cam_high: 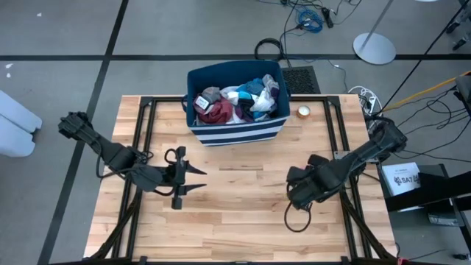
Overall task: Sort clothes
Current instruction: Put the orange socks into the blue bin, then return to Home Position
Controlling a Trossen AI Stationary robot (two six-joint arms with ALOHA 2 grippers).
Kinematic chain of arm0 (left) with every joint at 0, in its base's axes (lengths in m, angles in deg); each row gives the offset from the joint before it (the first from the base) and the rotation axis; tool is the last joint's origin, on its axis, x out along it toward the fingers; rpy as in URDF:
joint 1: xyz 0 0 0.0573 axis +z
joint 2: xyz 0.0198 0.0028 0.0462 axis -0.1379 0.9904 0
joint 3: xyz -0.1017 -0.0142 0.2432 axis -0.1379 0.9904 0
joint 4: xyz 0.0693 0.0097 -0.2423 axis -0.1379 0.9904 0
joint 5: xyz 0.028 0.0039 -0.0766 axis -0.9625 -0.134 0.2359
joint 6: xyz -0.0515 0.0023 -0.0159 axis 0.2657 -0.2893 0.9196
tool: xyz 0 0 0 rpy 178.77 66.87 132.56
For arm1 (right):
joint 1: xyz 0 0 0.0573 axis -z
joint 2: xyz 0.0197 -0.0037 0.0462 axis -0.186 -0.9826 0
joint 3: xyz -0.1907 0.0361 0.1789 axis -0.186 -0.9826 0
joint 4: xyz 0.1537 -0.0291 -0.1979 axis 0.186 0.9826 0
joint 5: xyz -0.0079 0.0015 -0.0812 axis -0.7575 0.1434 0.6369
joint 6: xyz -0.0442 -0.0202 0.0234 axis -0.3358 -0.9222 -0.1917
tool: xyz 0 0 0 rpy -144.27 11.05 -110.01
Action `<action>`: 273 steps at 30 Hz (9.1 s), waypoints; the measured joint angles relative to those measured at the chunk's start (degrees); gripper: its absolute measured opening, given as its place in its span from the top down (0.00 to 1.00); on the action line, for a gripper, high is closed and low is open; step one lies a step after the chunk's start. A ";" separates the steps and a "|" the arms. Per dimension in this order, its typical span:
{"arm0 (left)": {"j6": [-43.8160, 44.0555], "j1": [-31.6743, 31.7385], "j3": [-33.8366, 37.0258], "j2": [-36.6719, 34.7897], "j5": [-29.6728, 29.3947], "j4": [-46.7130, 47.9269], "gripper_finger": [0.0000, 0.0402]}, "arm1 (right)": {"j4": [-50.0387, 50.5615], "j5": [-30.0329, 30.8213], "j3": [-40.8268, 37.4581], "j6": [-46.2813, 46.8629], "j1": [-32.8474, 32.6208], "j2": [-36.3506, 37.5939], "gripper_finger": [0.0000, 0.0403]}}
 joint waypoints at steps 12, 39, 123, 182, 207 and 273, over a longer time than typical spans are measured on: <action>-0.02 0.07 0.02 1.04 -0.23 -0.02 0.59 | -11.78 -5.42 -22.22 -7.32 7.18 0.00 0.53; -0.06 0.07 0.04 1.04 -0.33 -0.02 0.59 | -34.66 -10.52 -40.94 -13.76 18.79 0.15 0.78; -0.44 0.07 0.04 1.04 -0.33 0.02 0.59 | -91.18 3.04 14.34 -42.00 51.96 -21.99 0.64; -2.05 0.07 0.04 -12.35 -12.94 14.10 0.59 | -16.05 1.71 46.61 -51.70 36.78 1.69 0.49; 0.02 0.49 37.77 -44.62 -12.54 -11.03 0.59 | -63.96 0.77 -33.55 -47.73 30.36 45.43 0.49; -8.64 33.14 62.88 -50.08 19.54 -28.68 0.59 | -88.09 -7.28 -81.29 -48.89 49.13 78.09 0.49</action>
